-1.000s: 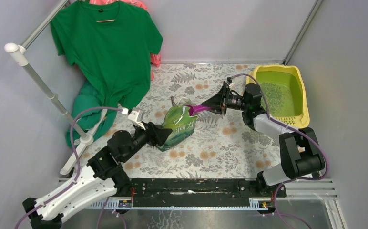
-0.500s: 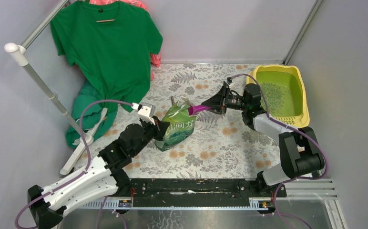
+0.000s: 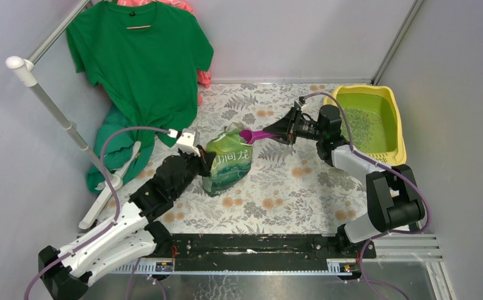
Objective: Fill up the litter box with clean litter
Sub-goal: 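Scoop the cat litter from the cat litter bag.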
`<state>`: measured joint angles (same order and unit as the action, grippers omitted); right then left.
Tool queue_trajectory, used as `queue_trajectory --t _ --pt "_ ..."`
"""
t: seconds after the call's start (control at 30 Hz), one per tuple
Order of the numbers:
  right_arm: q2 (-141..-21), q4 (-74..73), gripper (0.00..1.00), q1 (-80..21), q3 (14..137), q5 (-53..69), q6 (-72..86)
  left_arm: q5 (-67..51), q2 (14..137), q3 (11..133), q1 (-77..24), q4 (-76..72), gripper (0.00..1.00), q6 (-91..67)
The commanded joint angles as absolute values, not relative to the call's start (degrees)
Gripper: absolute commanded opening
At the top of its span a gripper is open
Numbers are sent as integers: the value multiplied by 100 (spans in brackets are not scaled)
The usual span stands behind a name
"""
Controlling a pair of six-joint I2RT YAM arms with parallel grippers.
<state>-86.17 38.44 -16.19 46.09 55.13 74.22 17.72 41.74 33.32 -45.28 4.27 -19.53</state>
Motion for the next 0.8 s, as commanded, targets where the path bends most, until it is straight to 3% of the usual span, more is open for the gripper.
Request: queue_trajectory --t 0.0,0.5,0.77 --pt "-8651 4027 0 -1661 5062 5464 7398 1544 4154 3502 -3983 -772 0 -1779" --pt "-8873 4104 0 -1661 5197 5261 7471 280 5262 4364 -3037 -1281 0 -1623" --pt "-9100 4192 0 -1660 5296 5200 7493 -601 5435 4174 -2199 -1751 0 -1907"
